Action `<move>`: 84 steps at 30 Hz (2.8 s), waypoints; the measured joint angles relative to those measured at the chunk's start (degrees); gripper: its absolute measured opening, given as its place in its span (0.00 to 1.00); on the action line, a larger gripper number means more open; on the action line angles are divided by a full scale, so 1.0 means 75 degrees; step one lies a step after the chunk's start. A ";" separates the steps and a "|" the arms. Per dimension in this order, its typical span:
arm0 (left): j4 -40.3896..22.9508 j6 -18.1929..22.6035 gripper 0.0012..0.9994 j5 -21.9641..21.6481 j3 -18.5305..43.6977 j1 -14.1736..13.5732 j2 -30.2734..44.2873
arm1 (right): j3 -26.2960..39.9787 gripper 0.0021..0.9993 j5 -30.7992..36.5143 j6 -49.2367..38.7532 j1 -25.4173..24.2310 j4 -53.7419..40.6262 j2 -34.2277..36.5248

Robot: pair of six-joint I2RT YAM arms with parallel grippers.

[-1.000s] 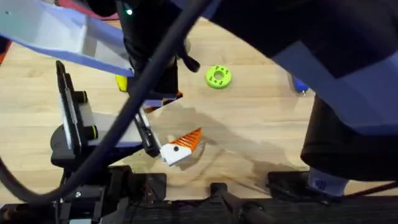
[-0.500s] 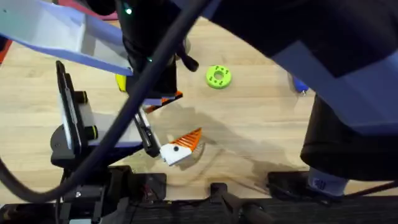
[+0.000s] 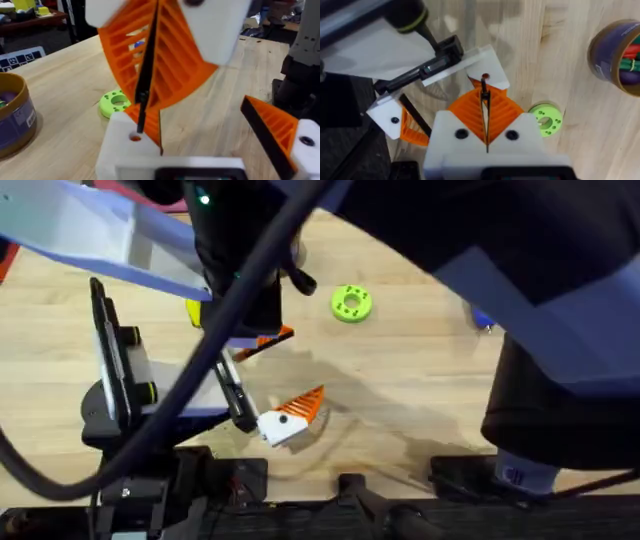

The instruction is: Pick up the gripper from the table and insert it into the empty holder that is missing its gripper. Then pick up a screw, insert it into the mounting hole, and use the screwdriver to tighten it. Finally, clean up the table by picking up the vegetable and placing it into the bucket.

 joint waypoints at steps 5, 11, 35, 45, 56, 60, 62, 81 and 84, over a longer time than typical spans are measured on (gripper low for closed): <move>0.0000 0.0000 0.99 0.0000 0.0000 0.0000 -0.0003 | 0.0000 0.00 0.0177 0.0001 0.0000 0.0000 0.0035; 0.0000 0.0000 0.99 0.0000 0.0000 0.0000 -0.0002 | 0.0000 0.00 0.0249 0.0003 0.0000 0.0003 0.0047; -0.0003 -0.0029 0.99 -0.0003 0.0000 0.0000 0.0000 | 0.0003 0.00 0.0301 0.0002 0.0000 0.0009 0.0117; -0.0003 -0.0029 0.99 -0.0002 0.0000 0.0000 0.0000 | 0.0003 0.00 0.0301 0.0003 0.0000 0.0009 0.0119; -0.0001 -0.0020 0.99 0.0000 0.0000 0.0000 0.0000 | 0.0006 0.00 0.0301 0.0003 0.0000 -0.0004 0.0108; -0.0003 -0.0013 0.99 0.0000 0.0000 0.0000 0.0000 | 0.0006 0.00 0.0301 0.0003 0.0000 -0.0005 0.0096; -0.0002 -0.0003 0.99 0.0000 0.0000 0.0000 0.0000 | 0.0006 0.00 0.0304 0.0003 0.0000 -0.0011 0.0070; -0.0003 0.0000 0.99 0.0000 0.0000 0.0000 0.0000 | 0.0163 0.00 0.0302 0.0006 0.0152 -0.0160 0.0041; 0.0000 0.0000 0.99 0.0000 0.0000 0.0000 0.0000 | 0.0163 0.00 0.0304 0.0004 0.0152 -0.0154 0.0039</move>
